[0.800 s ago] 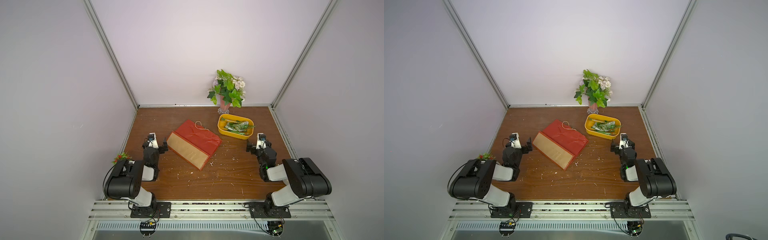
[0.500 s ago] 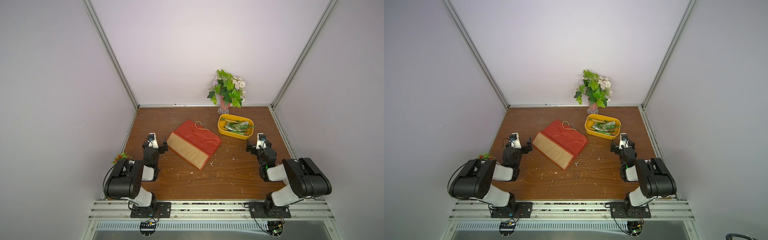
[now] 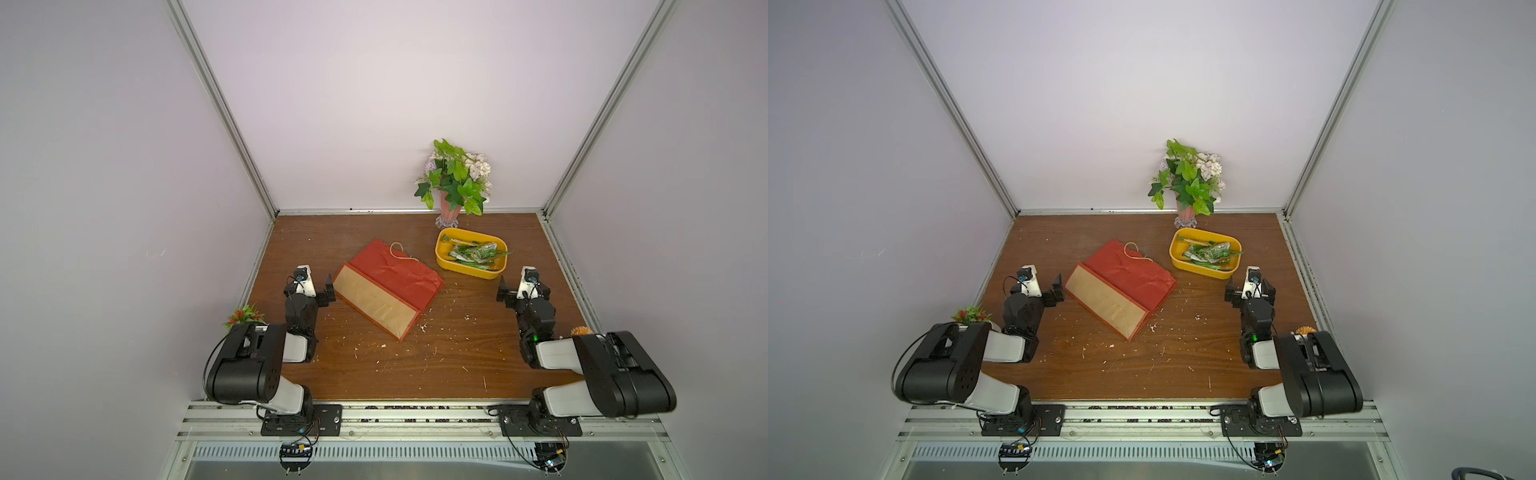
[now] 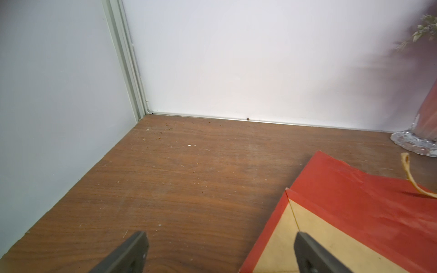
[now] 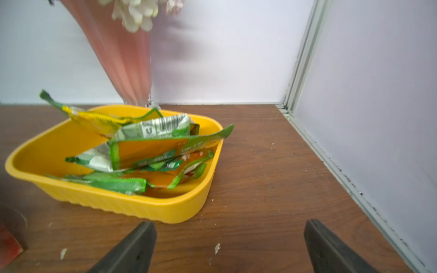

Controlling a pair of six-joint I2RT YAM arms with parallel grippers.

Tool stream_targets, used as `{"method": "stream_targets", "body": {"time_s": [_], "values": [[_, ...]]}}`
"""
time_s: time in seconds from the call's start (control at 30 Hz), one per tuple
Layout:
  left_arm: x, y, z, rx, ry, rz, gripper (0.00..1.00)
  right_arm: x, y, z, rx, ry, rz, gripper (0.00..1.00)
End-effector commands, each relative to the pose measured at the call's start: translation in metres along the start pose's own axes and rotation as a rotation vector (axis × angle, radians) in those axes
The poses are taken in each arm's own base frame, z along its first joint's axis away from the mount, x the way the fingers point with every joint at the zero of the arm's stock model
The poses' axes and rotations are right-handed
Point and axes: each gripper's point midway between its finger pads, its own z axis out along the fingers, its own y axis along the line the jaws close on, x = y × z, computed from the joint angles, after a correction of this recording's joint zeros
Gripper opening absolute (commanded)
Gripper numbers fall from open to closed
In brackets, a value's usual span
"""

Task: Place the condiment packets inside the bag
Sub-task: Open the paper bag at the center of the board.

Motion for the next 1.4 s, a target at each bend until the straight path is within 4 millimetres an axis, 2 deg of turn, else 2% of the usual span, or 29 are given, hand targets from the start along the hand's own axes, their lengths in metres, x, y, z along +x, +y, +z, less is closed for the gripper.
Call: {"method": "stream_targets", "body": {"time_s": [0.0, 0.1, 0.17, 0.2, 0.27, 0.37, 0.5, 0.67, 0.73, 0.93, 1.07, 1.2, 1.37], "values": [[-0.015, 0.005, 0.010, 0.023, 0.092, 0.001, 0.99, -0.024, -0.024, -0.013, 0.133, -0.038, 0.137, 0.99], [-0.023, -0.003, 0.014, 0.094, 0.231, 0.022, 0.99, -0.048, -0.008, -0.024, 0.005, -0.099, 0.305, 1.00], [-0.018, -0.012, 0.010, 0.161, 0.319, 0.034, 0.99, -0.064, -0.010, -0.033, -0.032, -0.161, 0.556, 1.00], [-0.015, -0.016, 0.007, 0.186, 0.351, 0.038, 0.99, -0.068, -0.008, -0.036, -0.059, -0.163, 0.606, 1.00], [-0.006, -0.025, -0.002, 0.246, 0.417, 0.032, 0.99, -0.080, -0.002, -0.041, -0.115, -0.173, 0.641, 0.99], [0.007, -0.034, -0.011, 0.300, 0.442, 0.001, 0.99, -0.092, 0.037, -0.030, -0.284, -0.073, 0.572, 1.00], [0.032, -0.041, -0.014, 0.346, 0.463, -0.018, 0.99, -0.083, 0.097, -0.019, -0.487, 0.065, 0.517, 1.00], [0.054, -0.041, -0.006, 0.356, 0.537, -0.029, 0.99, -0.066, 0.176, -0.017, -0.620, 0.171, 0.319, 1.00], [0.057, -0.040, -0.006, 0.356, 0.550, -0.033, 0.99, -0.061, 0.204, -0.015, -0.670, 0.202, 0.256, 1.00], [0.051, -0.038, -0.008, 0.382, 0.530, -0.053, 0.99, -0.047, 0.285, -0.004, -0.794, 0.275, 0.049, 1.00], [0.051, -0.039, -0.009, 0.392, 0.531, -0.054, 0.99, -0.034, 0.326, 0.010, -0.815, 0.318, -0.052, 1.00], [0.048, -0.038, -0.009, 0.403, 0.521, -0.058, 0.99, -0.018, 0.358, 0.026, -0.785, 0.355, -0.124, 0.99], [0.048, -0.038, -0.010, 0.410, 0.521, -0.061, 0.99, 0.004, 0.393, 0.034, -0.748, 0.379, -0.240, 1.00]]}}
